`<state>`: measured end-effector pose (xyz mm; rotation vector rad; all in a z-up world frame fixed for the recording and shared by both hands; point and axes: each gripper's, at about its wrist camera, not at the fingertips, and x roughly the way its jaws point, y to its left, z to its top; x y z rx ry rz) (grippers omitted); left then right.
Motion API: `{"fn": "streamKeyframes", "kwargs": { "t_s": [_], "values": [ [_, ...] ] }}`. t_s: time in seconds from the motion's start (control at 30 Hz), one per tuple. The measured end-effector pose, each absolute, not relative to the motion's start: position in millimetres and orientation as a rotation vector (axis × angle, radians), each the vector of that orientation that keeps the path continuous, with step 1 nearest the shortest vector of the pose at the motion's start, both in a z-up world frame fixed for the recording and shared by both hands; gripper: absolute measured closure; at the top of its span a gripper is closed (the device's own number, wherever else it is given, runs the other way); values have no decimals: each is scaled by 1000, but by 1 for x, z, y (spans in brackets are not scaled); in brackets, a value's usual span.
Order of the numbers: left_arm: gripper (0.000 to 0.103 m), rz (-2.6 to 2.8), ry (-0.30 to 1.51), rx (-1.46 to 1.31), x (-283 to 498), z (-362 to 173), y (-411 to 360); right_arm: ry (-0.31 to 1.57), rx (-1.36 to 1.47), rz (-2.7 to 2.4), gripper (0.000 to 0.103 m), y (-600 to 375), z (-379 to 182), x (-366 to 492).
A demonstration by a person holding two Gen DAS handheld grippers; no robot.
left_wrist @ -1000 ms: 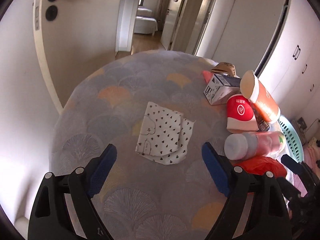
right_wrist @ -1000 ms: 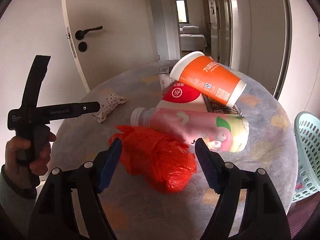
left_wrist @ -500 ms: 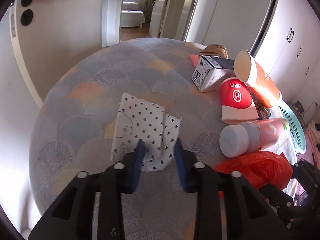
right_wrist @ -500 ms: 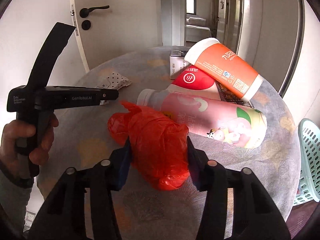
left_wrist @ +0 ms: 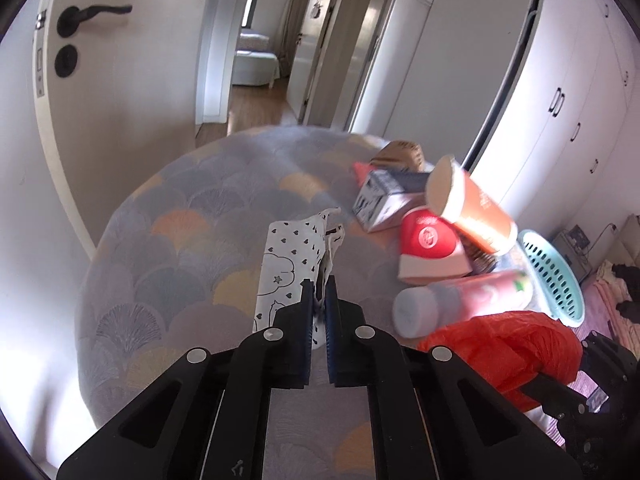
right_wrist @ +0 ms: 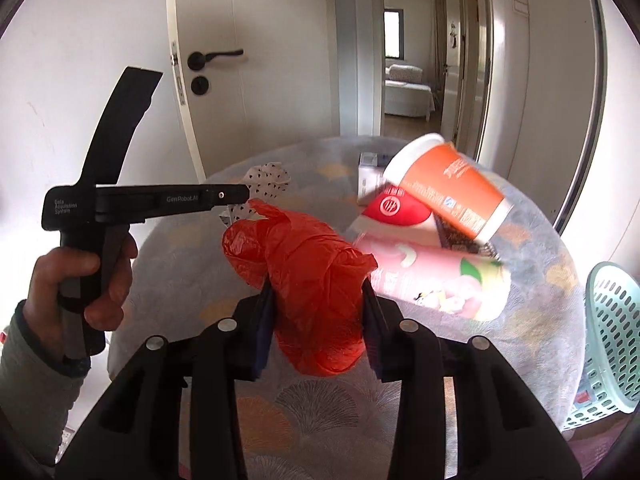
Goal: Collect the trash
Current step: 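Carry the paper and red bag over the basket and release both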
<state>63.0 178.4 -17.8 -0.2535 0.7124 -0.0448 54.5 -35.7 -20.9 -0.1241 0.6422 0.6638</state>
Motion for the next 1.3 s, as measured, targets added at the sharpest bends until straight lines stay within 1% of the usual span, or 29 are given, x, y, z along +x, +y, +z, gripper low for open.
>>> {"fn": "streamKeyframes", "kwargs": {
  "t_s": [0.3, 0.4, 0.6, 0.73, 0.9, 1.13, 1.23, 1.3],
  "values": [
    [99, -176, 581, -213, 63, 39, 126, 542, -51, 466, 68, -107, 16, 65],
    [99, -270, 544, -211, 73, 56, 93, 531, -5, 374, 68, -139, 24, 75],
    [99, -448, 537, -207, 106, 76, 24, 507, 75, 179, 68, -210, 30, 93],
    [99, -548, 545, -170, 132, 85, -35, 514, 115, 58, 68, -252, 27, 106],
    [99, -634, 585, -117, 163, 76, -106, 563, 176, -88, 68, -301, 9, 136],
    [99, -719, 692, -82, 213, 42, -184, 727, 303, -251, 68, -358, -50, 174],
    [99, -746, 743, -69, 228, 20, -210, 789, 353, -282, 65, -371, -74, 182],
    [99, -754, 774, -61, 238, 6, -224, 812, 381, -294, 62, -379, -86, 184]
  ]
}}
